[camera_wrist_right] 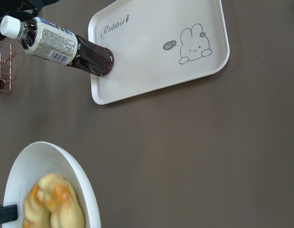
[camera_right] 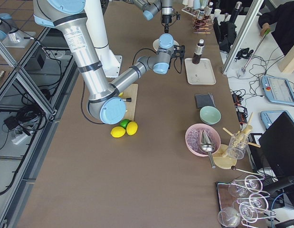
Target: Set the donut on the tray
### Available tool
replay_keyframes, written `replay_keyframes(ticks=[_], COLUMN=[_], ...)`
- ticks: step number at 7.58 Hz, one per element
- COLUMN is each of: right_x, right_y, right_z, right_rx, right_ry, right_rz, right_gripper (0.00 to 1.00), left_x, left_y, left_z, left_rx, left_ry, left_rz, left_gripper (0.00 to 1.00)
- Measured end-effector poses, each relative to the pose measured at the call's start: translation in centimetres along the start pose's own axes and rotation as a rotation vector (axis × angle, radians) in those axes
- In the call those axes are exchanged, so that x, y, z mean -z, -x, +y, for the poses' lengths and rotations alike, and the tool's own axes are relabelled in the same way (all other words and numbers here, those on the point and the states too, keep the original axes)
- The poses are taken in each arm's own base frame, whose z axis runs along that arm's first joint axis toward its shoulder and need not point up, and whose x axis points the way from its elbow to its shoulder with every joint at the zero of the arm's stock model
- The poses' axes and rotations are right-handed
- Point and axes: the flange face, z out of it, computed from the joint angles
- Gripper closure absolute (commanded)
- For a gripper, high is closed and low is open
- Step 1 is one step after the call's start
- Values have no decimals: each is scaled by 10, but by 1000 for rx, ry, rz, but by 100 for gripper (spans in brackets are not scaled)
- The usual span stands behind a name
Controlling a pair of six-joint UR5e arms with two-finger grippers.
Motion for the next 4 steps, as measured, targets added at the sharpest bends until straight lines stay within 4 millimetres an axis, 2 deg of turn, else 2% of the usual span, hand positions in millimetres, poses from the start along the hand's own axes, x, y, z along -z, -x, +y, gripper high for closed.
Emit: replay_keyframes(ticks=[2,4], right_x=[5,6], right_y=[1,7], right_z=[7,14], right_rx=[-30,-39], right_ry=[5,13], right_rz=[-9,-22], right_gripper=[0,3], left_x=[-18,-39], left_y=[-46,-74], left_z=[19,40], left_rx=[24,31], left_ry=[-27,-47], left_rz=[13,-1], left_gripper=[100,100])
